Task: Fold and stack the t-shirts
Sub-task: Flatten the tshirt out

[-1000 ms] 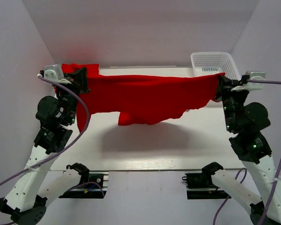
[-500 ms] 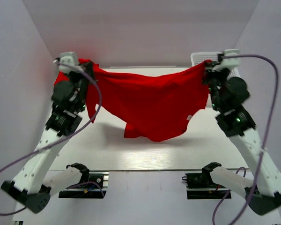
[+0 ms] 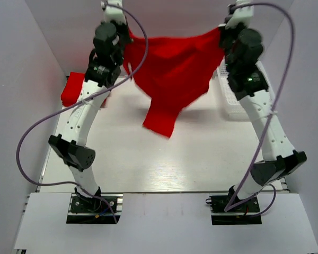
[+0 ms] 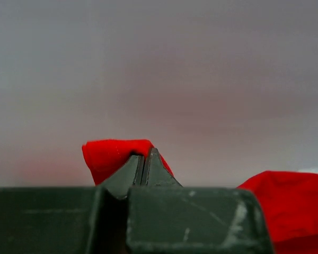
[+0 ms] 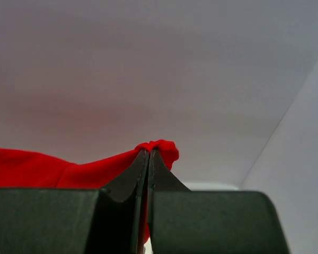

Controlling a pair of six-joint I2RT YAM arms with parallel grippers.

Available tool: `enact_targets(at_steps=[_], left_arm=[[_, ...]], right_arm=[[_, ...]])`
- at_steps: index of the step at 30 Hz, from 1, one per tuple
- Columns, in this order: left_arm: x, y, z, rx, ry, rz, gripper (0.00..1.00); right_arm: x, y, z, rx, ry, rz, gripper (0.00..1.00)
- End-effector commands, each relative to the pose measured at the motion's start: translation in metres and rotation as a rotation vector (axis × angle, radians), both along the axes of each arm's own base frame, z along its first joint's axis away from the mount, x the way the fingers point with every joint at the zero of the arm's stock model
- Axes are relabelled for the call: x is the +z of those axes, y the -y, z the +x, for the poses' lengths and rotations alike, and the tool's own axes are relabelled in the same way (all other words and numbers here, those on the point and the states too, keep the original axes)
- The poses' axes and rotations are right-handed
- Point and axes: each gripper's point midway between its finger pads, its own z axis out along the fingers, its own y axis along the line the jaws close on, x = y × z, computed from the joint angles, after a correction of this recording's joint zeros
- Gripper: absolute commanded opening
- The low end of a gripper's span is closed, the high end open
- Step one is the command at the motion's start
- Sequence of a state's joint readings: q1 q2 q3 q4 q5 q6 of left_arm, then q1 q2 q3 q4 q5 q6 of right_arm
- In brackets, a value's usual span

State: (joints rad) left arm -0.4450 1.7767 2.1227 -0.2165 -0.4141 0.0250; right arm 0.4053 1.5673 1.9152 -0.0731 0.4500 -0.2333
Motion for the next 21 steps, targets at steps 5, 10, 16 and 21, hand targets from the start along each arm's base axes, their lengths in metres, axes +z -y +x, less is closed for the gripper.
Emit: enact_targets(at_steps=[5,10,16,21], left_arm=[[0.018,-0.021,-0.043,-0.035,0.013,0.041,0.00],[-0.070,-0.029,-0.082,-0.071,-0.119,-0.029,0.00],[-0.268,-0.048,-0.142,0.000,-0.568,-0.138,0.12],[-0.362,-0.068,-0.196,0.122,-0.808,-0.232,1.00]], right_arm=[[0.050,0.027,-0.072,0.051,0.128,0.044,0.00],[-0.117,0.005,-0.090,0.177,-0.210,0.121,0.00],[-0.331,-0.020,-0.175,0.317,-0.736,0.340,0.00],[-0.399,-0.005,-0.228,0.275,-0.923,0.363,0.55]])
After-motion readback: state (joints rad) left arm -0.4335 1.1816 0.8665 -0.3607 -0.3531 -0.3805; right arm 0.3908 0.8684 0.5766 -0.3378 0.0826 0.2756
